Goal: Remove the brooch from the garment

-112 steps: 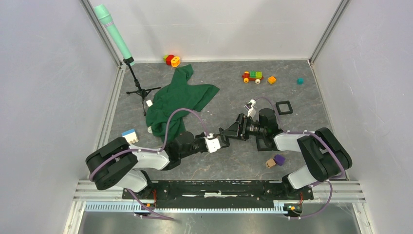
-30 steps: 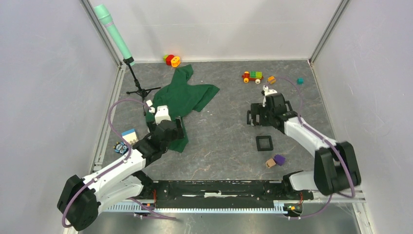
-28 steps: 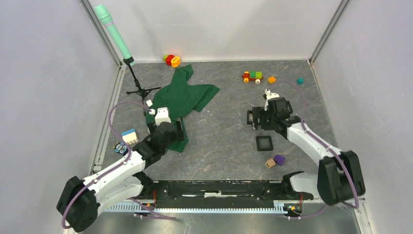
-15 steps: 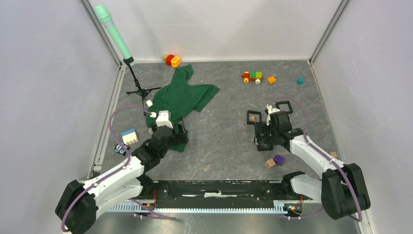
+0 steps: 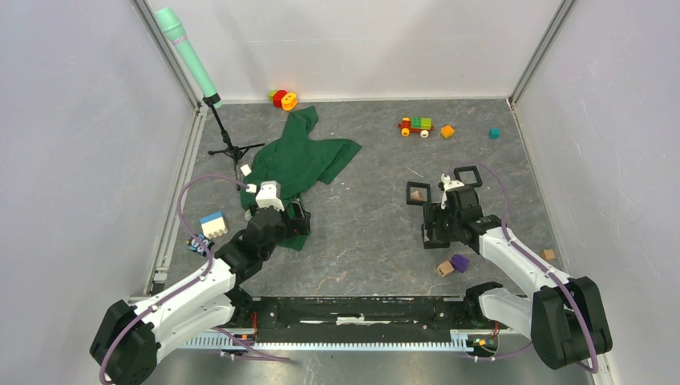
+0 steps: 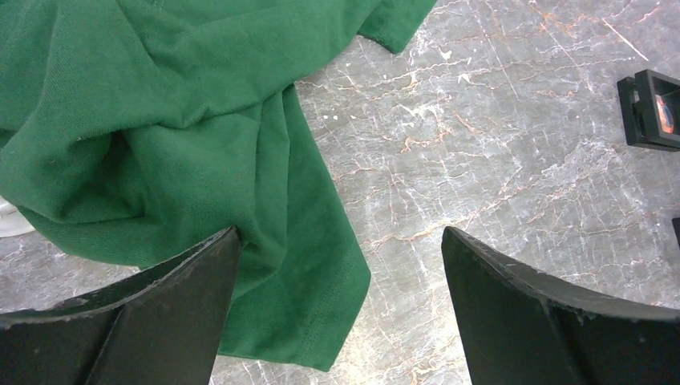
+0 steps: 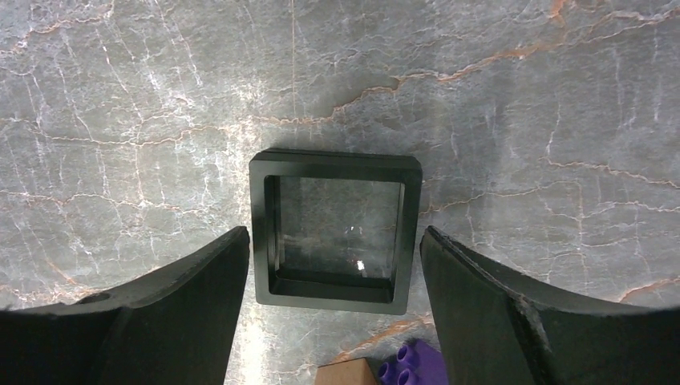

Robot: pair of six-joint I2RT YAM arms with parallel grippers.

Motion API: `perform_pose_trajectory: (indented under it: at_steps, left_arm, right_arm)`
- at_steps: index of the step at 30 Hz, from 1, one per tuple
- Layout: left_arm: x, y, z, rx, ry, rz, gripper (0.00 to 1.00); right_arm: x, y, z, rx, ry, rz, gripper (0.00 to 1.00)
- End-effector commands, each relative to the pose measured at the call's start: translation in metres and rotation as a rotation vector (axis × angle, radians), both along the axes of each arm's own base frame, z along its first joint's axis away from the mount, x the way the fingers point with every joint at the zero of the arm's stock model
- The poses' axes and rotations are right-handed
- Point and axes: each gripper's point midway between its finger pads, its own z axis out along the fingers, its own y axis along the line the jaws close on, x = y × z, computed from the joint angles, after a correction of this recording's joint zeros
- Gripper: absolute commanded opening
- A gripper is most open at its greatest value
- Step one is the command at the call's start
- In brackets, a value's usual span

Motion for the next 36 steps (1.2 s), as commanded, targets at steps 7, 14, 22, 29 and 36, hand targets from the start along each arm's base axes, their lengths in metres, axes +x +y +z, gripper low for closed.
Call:
perform_pose_trajectory:
  at_steps: [7,14,22,29,36]
  left_arm:
    - [0.005,-0.002,0.011,-0.009,-0.054,-0.012,1.00]
    - [0.005,-0.005,0.009,-0.005,-0.045,-0.032,1.00]
    - [0.005,-0.006,0.010,-0.004,-0.047,-0.037,1.00]
    - [0.005,-0.006,0.008,-0.003,-0.044,-0.039,1.00]
    - [0.010,0.007,0.013,0.019,-0.048,0.046,1.00]
  right_arm:
    - [0.011,-0.004,0.006,-0.048,-0.029,0.003,0.82]
    - [0.015,0.003,0.009,-0.043,-0.034,0.016,0.77]
    - [0.016,0.009,0.019,-0.026,-0.044,0.031,0.72]
    - [0.010,0.067,0.040,0.282,-0.040,0.159,0.71]
    - [0.010,0.109,0.044,0.533,-0.037,0.204,0.67]
